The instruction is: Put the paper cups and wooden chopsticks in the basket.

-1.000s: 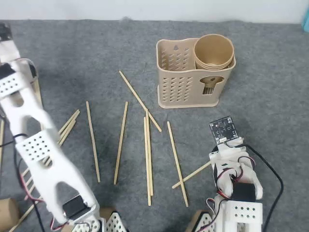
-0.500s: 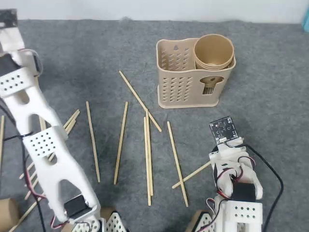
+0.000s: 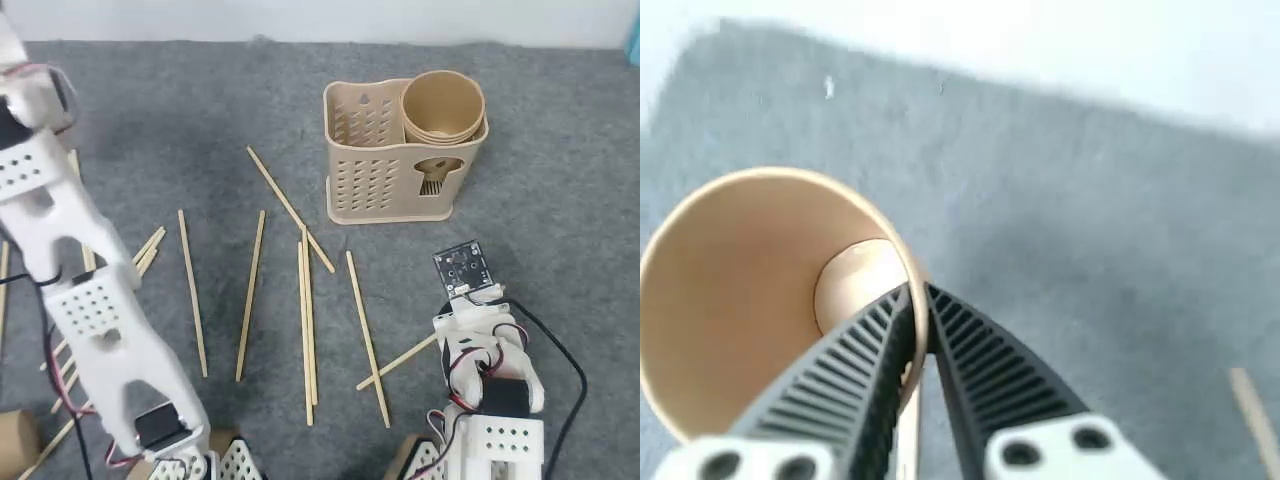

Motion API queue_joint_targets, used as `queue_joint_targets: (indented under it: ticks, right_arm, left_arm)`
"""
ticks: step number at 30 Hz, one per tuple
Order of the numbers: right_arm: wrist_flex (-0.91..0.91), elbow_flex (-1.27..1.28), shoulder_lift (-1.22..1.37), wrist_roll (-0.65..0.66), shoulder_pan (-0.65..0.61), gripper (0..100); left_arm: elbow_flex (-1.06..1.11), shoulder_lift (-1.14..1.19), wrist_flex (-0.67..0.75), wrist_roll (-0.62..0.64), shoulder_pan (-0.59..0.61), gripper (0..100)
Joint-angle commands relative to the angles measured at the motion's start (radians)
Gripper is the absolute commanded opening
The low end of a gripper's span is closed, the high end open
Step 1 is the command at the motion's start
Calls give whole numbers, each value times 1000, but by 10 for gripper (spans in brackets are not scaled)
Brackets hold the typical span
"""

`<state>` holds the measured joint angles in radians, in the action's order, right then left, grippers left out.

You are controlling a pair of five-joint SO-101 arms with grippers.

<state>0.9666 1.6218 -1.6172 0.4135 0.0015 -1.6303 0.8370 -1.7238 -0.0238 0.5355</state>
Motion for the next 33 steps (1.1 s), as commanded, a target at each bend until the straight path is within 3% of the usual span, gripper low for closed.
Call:
queue_joint_targets:
  ticks: [1,8,16,25,33]
  right_arm:
    - [8,-8,-12,11,-5,9]
    - [8,-8,-12,12,-4,9]
    - [8,-8,-12,12,-4,9]
    - [8,-8,-12,12,-2,9]
    - [8,-8,-12,12,-2,9]
  left_arm:
    - [113,-265,-35,52,-91,12]
    - [539,-634,-28,130,-350,12]
    - [624,-832,-11,221,-750,12]
    - [615,-836,163,255,-1085,12]
    - [760,-835,439,255,-1223,12]
